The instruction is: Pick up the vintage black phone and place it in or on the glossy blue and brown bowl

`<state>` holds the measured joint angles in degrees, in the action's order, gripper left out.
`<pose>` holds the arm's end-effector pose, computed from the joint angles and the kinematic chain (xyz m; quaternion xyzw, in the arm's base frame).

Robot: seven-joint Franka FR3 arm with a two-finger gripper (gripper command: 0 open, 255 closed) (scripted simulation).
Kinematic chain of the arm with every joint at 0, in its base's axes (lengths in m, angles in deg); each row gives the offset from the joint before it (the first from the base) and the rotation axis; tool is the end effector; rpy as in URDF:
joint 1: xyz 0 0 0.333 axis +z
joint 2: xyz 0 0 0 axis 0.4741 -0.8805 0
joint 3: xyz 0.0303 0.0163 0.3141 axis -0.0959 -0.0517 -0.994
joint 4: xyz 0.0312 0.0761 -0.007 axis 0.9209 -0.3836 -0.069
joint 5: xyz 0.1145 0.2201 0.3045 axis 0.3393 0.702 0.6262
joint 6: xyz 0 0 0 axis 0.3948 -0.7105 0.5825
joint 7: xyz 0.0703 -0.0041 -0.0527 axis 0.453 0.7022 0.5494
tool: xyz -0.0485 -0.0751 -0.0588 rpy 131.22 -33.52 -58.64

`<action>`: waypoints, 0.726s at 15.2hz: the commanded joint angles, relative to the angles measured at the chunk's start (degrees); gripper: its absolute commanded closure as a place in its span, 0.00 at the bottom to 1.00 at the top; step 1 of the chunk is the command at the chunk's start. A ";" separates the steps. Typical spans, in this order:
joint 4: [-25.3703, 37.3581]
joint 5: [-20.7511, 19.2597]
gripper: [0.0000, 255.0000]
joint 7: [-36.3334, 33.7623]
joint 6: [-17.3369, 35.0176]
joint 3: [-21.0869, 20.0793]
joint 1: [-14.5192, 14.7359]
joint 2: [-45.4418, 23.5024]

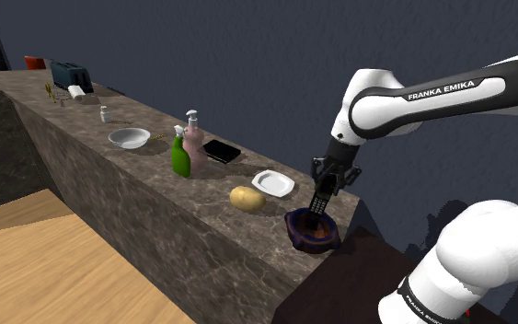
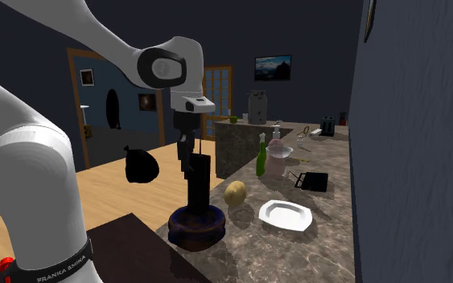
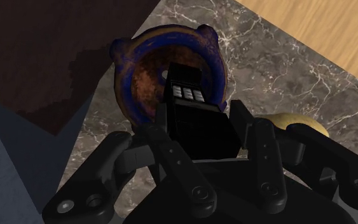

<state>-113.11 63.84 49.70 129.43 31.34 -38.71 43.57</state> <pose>0.3311 -0.0106 0.3908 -0.9161 0.3993 0.0146 0.0326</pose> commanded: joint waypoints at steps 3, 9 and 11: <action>0.01 0.00 0.00 0.00 0.04 0.00 0.00 0.00; 1.37 -0.32 0.00 -0.07 -2.33 0.27 -0.16 1.00; 4.31 -0.92 0.00 -0.19 -6.88 0.80 -0.46 2.60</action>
<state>-110.04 63.20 49.55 125.00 31.86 -39.06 45.05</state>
